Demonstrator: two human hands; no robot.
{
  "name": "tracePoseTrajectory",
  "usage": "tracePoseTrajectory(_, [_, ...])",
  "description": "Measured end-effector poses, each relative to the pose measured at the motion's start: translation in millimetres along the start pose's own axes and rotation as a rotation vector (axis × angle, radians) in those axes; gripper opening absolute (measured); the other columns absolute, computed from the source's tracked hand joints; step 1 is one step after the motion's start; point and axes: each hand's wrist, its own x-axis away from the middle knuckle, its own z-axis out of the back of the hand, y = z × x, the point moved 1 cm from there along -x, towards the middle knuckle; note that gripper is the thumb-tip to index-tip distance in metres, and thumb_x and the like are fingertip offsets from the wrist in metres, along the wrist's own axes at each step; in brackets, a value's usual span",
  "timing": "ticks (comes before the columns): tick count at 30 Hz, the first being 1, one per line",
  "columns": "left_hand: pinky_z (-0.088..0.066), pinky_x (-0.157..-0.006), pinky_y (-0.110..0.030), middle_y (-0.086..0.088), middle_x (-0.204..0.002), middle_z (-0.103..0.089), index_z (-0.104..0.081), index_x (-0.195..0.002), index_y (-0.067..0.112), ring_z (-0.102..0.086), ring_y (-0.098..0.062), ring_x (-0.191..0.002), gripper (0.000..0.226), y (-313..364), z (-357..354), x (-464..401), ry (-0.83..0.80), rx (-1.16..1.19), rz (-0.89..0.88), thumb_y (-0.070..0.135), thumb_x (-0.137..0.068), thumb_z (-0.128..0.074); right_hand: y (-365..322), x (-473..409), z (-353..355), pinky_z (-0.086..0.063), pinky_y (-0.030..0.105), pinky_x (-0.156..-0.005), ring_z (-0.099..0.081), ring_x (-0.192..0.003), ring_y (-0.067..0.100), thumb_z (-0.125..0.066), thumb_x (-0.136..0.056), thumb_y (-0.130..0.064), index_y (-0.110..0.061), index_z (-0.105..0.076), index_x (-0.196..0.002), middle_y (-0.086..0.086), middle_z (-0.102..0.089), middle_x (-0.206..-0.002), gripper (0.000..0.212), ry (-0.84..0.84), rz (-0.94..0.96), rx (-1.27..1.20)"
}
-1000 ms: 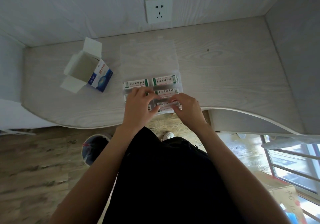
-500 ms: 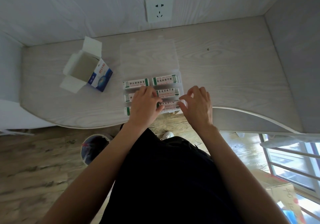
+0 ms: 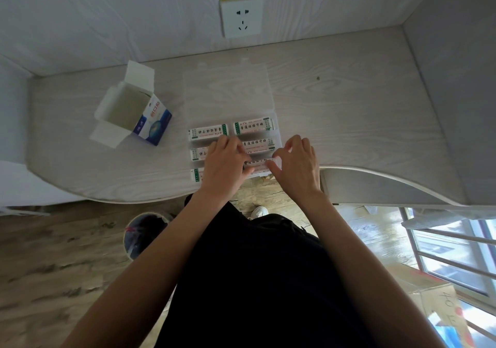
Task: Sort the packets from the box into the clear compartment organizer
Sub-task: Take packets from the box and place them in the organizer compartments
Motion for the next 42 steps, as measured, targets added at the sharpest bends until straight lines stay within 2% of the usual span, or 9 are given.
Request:
tracePoseTrajectory(10, [-0.034,-0.094,-0.035,0.0,-0.104,-0.058,-0.073,-0.099,0.02,-0.044,-0.023,-0.107,0.036,-3.5,-2.1,0.7,0.03,-0.019,-0.002,0.05,-0.079,-0.064,5.0,-2.4,6.7,-0.033,0.027,-0.08,-0.045,-0.093,0.02,-0.061,-0.085,-0.039,-0.018,-0.073,-0.091,0.004,-0.05,-0.1,0.025,-0.024,0.024,-0.028])
tracePoseTrajectory(14, [-0.034,-0.095,-0.036,-0.001,-0.106,-0.058,-0.071,-0.099,0.021,-0.045,-0.023,-0.108,0.035,-4.7,1.1,2.2,0.037,0.002,-0.003,0.049,-0.082,-0.061,6.0,-2.3,9.3,-0.041,0.031,-0.076,-0.052,-0.085,0.021,-0.067,-0.082,-0.033,-0.013,-0.073,-0.083,0.006,-0.057,-0.092,0.021,0.052,0.046,-0.058])
tracePoseTrajectory(17, [-0.041,-0.088,-0.036,-0.002,-0.098,-0.062,-0.072,-0.091,0.018,-0.052,-0.024,-0.098,0.027,-7.0,7.4,4.0,0.119,0.054,-0.022,0.041,-0.081,-0.065,9.8,-5.6,12.1,-0.049,0.032,-0.066,-0.055,-0.074,0.021,-0.068,-0.08,-0.019,-0.01,-0.07,-0.074,0.007,-0.061,-0.081,0.011,0.191,0.057,-0.16])
tracePoseTrajectory(20, [-0.045,-0.08,-0.035,-0.003,-0.09,-0.065,-0.072,-0.087,0.016,-0.056,-0.023,-0.087,0.017,-13.4,13.0,-2.4,0.233,0.108,-0.011,0.031,-0.079,-0.07,11.1,-16.4,11.7,-0.046,0.032,-0.068,-0.055,-0.079,0.025,-0.065,-0.082,-0.014,-0.01,-0.071,-0.085,0.011,-0.061,-0.086,0.008,0.218,0.069,-0.222])
tracePoseTrajectory(26, [-0.038,-0.082,-0.028,-0.002,-0.095,-0.061,-0.07,-0.099,0.018,-0.051,-0.019,-0.089,0.02,-29.2,18.5,-26.7,0.254,0.228,0.103,0.031,-0.084,-0.066,9.7,-33.6,3.5,-0.04,0.03,-0.081,-0.05,-0.095,0.023,-0.064,-0.087,-0.023,-0.014,-0.07,-0.098,0.01,-0.055,-0.103,0.015,0.052,0.036,-0.171])
tracePoseTrajectory(32, [-0.038,-0.09,-0.03,-0.003,-0.109,-0.06,-0.062,-0.116,0.021,-0.05,-0.02,-0.101,0.035,-40.7,17.7,-40.0,0.183,0.231,0.143,0.038,-0.085,-0.063,9.7,-37.3,6.3,-0.047,0.033,-0.074,-0.052,-0.088,0.023,-0.063,-0.086,-0.019,-0.011,-0.069,-0.094,0.011,-0.057,-0.097,0.012,0.126,0.048,-0.212])
tracePoseTrajectory(35, [-0.031,-0.092,-0.022,-0.002,-0.113,-0.059,-0.061,-0.117,0.019,-0.05,-0.017,-0.105,0.033,-43.1,23.2,-45.1,0.221,0.319,0.162,0.033,-0.088,-0.061,9.6,-48.6,14.8,-0.045,0.029,-0.072,-0.056,-0.085,0.022,-0.061,-0.087,-0.017,-0.009,-0.068,-0.098,0.012,-0.061,-0.096,0.015,0.205,0.06,-0.306])
tracePoseTrajectory(39, [-0.033,-0.097,-0.022,-0.002,-0.122,-0.055,-0.056,-0.122,0.018,-0.049,-0.016,-0.113,0.031,-63.2,27.7,-38.8,0.262,0.47,0.301,0.027,-0.093,-0.054,10.3,-80.9,26.2,-0.049,0.032,-0.086,-0.059,-0.097,0.018,-0.055,-0.093,-0.021,-0.01,-0.06,-0.117,0.009,-0.061,-0.112,0.027,0.047,-0.065,-0.498])
tracePoseTrajectory(42, [-0.034,-0.103,-0.029,-0.005,-0.131,-0.05,-0.049,-0.13,0.015,-0.045,-0.018,-0.121,0.037,-79.2,27.5,-31.8,0.221,0.554,0.408,0.025,-0.094,-0.052,5.1,-98.8,30.7,-0.046,0.036,-0.093,-0.056,-0.107,0.019,-0.054,-0.093,-0.025,-0.012,-0.054,-0.125,0.008,-0.058,-0.122,0.034,-0.041,-0.063,-0.477])
